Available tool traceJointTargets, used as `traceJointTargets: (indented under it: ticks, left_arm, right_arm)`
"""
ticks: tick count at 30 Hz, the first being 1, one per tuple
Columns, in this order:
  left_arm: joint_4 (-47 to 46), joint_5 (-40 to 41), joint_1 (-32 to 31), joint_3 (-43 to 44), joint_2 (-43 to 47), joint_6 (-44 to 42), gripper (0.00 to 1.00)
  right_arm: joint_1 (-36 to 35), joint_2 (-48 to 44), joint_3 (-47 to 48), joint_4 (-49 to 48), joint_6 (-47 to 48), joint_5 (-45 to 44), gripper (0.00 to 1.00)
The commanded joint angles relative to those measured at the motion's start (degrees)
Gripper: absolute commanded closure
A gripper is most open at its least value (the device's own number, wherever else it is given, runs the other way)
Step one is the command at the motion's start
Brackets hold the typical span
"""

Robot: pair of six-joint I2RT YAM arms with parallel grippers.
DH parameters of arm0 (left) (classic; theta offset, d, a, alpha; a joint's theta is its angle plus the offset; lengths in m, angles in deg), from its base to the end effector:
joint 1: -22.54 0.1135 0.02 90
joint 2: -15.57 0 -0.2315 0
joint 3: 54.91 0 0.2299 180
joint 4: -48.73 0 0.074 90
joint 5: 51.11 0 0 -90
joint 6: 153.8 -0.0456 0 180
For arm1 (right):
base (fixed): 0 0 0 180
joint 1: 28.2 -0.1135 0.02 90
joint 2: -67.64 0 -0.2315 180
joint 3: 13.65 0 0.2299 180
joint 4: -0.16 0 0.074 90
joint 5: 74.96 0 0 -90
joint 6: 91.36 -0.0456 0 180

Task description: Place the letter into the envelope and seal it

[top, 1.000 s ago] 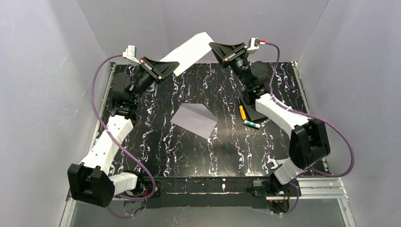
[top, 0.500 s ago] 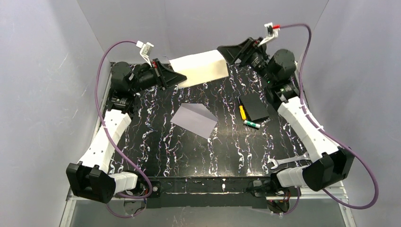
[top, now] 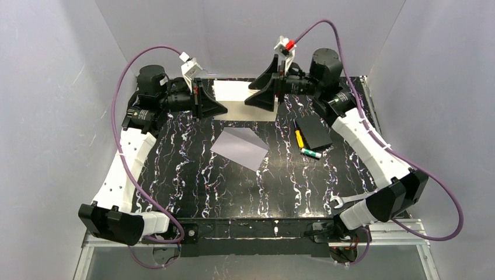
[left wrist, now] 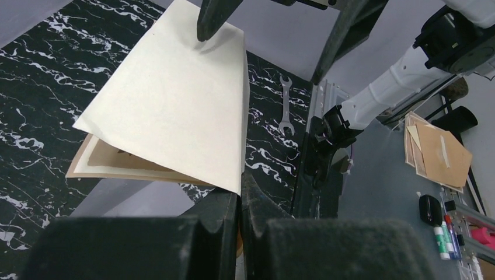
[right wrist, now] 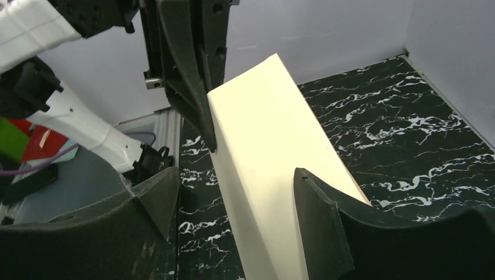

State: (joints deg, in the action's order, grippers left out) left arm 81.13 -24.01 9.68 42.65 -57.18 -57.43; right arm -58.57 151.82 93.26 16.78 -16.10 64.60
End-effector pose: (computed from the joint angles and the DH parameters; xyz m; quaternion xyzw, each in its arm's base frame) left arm 0.2386 -0.0961 0.4185 0.3795 0.6213 -0.4809 0.4885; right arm 0.2513 0.1875 0.4437 -0.3914 0.5588 0.5178 0.5162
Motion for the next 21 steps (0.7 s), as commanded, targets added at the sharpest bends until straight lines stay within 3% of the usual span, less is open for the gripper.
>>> traceJointTargets:
  ticks: [1,6,15,21]
  left_arm:
    - [8.00,-2.80,0.12,1.38,1.11,-7.49,1.00]
    - [10.67,-5.69,0.12,1.94,1.30,-10.14,1.00]
    - [13.88,-8.14,0.12,2.54,1.99,-14.37,1.00]
    - [17.65,-5.93,0.16,3.31,1.75,-17.90,1.00]
  right_arm:
    - [-2.64,-0.89,3.80,7.53,9.12,1.82,0.18]
    - [-5.94,0.51,7.24,18.05,18.08,-0.41,0.15]
    - [-11.00,4.23,12.27,35.59,29.94,-8.06,0.18]
    - [-11.36,4.87,12.54,39.20,31.70,-9.62,0.34]
